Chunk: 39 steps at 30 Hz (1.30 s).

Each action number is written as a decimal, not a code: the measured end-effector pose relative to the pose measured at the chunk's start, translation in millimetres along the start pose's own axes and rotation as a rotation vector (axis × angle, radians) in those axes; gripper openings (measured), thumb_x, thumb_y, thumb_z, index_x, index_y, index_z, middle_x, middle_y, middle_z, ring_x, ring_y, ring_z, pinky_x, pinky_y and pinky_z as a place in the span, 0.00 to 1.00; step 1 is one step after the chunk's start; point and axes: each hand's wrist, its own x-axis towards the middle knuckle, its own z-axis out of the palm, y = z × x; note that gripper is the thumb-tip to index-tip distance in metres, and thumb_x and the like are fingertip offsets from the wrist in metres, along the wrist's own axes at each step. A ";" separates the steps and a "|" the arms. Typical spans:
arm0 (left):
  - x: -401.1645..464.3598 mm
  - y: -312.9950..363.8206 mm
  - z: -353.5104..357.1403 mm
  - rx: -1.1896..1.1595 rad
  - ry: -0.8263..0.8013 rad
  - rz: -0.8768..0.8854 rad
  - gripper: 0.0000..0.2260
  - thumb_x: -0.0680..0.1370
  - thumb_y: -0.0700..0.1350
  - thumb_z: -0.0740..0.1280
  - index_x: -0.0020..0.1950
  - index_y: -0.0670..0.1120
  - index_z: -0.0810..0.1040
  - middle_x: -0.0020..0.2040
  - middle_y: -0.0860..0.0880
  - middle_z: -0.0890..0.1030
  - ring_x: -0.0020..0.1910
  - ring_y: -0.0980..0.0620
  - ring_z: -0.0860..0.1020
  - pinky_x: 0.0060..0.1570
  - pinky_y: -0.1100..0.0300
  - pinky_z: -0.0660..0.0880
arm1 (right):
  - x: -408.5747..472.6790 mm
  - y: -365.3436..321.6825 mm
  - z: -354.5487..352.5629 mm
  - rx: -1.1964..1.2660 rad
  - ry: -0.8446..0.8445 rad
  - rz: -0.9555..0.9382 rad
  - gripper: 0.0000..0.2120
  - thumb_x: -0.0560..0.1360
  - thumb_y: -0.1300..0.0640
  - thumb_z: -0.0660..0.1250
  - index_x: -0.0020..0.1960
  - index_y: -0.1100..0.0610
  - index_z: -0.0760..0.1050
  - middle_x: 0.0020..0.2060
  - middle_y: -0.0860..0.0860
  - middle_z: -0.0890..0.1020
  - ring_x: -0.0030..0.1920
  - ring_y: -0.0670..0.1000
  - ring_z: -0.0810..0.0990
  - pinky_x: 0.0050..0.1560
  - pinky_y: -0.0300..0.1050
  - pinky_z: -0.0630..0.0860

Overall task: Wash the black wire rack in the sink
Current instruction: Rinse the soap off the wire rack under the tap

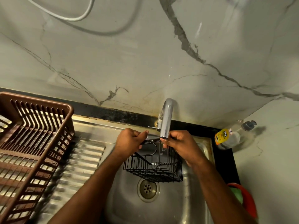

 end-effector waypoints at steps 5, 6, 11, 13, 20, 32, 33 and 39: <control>-0.4 -10.9 -10.3 -0.054 -0.028 -0.027 0.23 0.81 0.56 0.68 0.29 0.45 0.76 0.23 0.51 0.74 0.20 0.56 0.70 0.30 0.60 0.70 | 1.1 0.1 5.3 0.193 -0.049 0.073 0.08 0.75 0.64 0.73 0.48 0.52 0.82 0.42 0.51 0.88 0.46 0.51 0.88 0.49 0.42 0.82; -1.8 -10.0 -10.3 -0.020 -0.035 -0.024 0.23 0.81 0.57 0.67 0.29 0.45 0.77 0.23 0.50 0.75 0.20 0.56 0.70 0.30 0.60 0.71 | 1.4 -1.2 7.9 0.192 -0.042 0.087 0.08 0.74 0.64 0.73 0.47 0.51 0.82 0.41 0.50 0.88 0.45 0.50 0.88 0.49 0.43 0.82; -13.4 19.7 15.5 0.081 -0.042 0.126 0.27 0.83 0.62 0.59 0.36 0.44 0.84 0.29 0.48 0.83 0.27 0.56 0.80 0.31 0.63 0.76 | 1.7 -8.7 26.0 0.180 -0.050 0.094 0.06 0.75 0.64 0.73 0.52 0.59 0.83 0.41 0.51 0.87 0.45 0.48 0.87 0.48 0.43 0.83; -11.2 25.2 21.5 -0.046 -0.008 0.096 0.26 0.82 0.59 0.62 0.37 0.41 0.84 0.29 0.47 0.83 0.26 0.53 0.80 0.31 0.62 0.76 | 1.5 -9.7 25.8 0.184 -0.023 0.071 0.07 0.75 0.62 0.74 0.53 0.58 0.84 0.42 0.51 0.88 0.45 0.49 0.87 0.49 0.44 0.83; -6.6 30.3 26.7 -0.236 -0.077 0.031 0.20 0.82 0.52 0.65 0.39 0.39 0.83 0.28 0.47 0.82 0.27 0.50 0.81 0.34 0.55 0.80 | -0.3 -6.3 11.1 0.160 -0.064 0.022 0.01 0.75 0.61 0.74 0.46 0.57 0.85 0.39 0.54 0.88 0.39 0.53 0.87 0.42 0.45 0.82; -0.9 20.6 8.7 -0.330 0.037 -0.104 0.20 0.81 0.51 0.69 0.31 0.44 0.73 0.22 0.52 0.71 0.19 0.55 0.66 0.24 0.61 0.66 | -3.1 21.3 -15.9 -0.008 -0.045 0.128 0.02 0.75 0.62 0.73 0.47 0.59 0.84 0.38 0.52 0.87 0.34 0.49 0.84 0.35 0.38 0.79; 0.0 19.7 7.5 -0.333 0.010 -0.068 0.21 0.81 0.51 0.69 0.31 0.44 0.73 0.22 0.51 0.71 0.19 0.55 0.66 0.23 0.61 0.67 | -2.4 20.3 -15.0 -0.020 -0.040 0.128 0.01 0.76 0.63 0.73 0.46 0.59 0.84 0.37 0.52 0.87 0.33 0.48 0.84 0.34 0.38 0.78; 3.1 33.6 8.7 0.519 -0.087 0.262 0.22 0.81 0.58 0.64 0.32 0.47 0.78 0.28 0.52 0.77 0.28 0.54 0.75 0.33 0.59 0.74 | 3.5 11.5 5.2 -0.048 0.012 0.099 0.06 0.75 0.66 0.73 0.42 0.57 0.83 0.34 0.52 0.86 0.29 0.42 0.81 0.31 0.33 0.74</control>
